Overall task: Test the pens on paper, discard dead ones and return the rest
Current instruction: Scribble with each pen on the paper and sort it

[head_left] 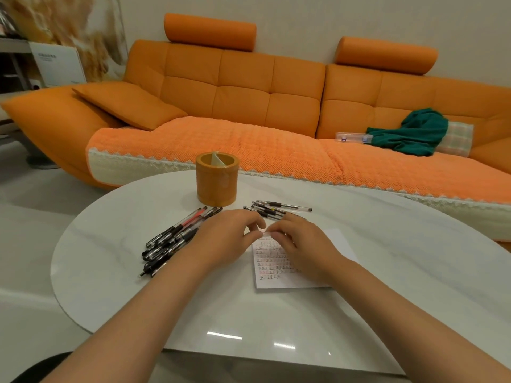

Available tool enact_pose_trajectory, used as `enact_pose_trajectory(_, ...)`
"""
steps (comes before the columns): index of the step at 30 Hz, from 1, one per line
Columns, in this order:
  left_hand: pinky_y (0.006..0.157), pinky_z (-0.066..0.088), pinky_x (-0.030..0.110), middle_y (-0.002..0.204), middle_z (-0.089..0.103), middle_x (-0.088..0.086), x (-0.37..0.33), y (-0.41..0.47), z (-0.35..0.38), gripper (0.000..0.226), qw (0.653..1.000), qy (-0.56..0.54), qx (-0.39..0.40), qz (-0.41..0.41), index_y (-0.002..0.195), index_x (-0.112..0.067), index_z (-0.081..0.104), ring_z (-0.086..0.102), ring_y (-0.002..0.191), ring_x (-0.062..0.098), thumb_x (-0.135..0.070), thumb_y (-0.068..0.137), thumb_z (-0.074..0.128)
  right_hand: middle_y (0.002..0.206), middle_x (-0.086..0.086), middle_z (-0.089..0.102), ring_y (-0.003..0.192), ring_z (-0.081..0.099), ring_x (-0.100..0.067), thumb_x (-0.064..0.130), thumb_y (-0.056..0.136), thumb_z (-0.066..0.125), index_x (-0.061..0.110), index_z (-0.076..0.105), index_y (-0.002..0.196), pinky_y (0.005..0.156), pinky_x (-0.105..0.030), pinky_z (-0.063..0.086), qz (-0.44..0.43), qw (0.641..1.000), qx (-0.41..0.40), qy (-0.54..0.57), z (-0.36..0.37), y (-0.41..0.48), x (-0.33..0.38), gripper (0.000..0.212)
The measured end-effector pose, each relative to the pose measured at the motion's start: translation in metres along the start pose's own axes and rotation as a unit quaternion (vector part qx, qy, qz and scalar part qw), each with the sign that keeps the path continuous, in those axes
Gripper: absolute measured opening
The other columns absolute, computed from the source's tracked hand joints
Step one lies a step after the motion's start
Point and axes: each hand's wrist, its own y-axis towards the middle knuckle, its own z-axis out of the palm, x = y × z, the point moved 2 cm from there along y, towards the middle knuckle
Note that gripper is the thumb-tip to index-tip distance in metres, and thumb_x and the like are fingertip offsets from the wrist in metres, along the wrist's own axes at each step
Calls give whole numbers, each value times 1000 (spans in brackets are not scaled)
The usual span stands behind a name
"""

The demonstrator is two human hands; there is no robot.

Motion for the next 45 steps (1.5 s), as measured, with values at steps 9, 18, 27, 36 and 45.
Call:
enact_pose_trajectory(9,66,43,18,110,69,-17,-1,7,8,22,996,11,81,-30,117,-38,68,57,86,0,-40,99,57,101,15,62,94,51,-7,27,101,52,26,70,109,85,-27,42,54,995,-81,-19,-11,-32,-42,20)
enact_pose_trajectory(18,76,55,30,88,66,-22,-20,9,23,23,998,-52,37,-6,114,-37,67,61,85,0,-45,93,65,104,13,63,94,56,-10,42,101,44,32,60,118,84,-31,45,-21,997,-11,-72,-8,-31,-21,26)
enact_pose_trajectory(27,74,57,39,81,70,-23,-18,6,28,7,992,-124,10,3,96,-37,73,64,81,1,-39,89,72,95,11,64,88,58,-12,41,104,42,30,63,114,73,-35,47,-39,995,-11,-86,-16,-31,-22,26)
enact_pose_trajectory(36,75,57,37,78,72,-21,-19,5,27,6,989,-145,8,3,93,-35,76,65,79,0,-34,88,74,80,9,63,72,55,-13,40,103,40,31,59,99,62,-34,42,-22,995,-16,-91,-12,-33,-15,22)
enact_pose_trajectory(45,76,57,38,83,68,-23,-14,4,16,7,996,-83,16,-5,98,-38,72,63,83,2,-39,92,69,101,13,69,92,62,-12,49,103,38,35,57,121,71,-30,42,32,997,11,-75,-14,-29,-10,30)
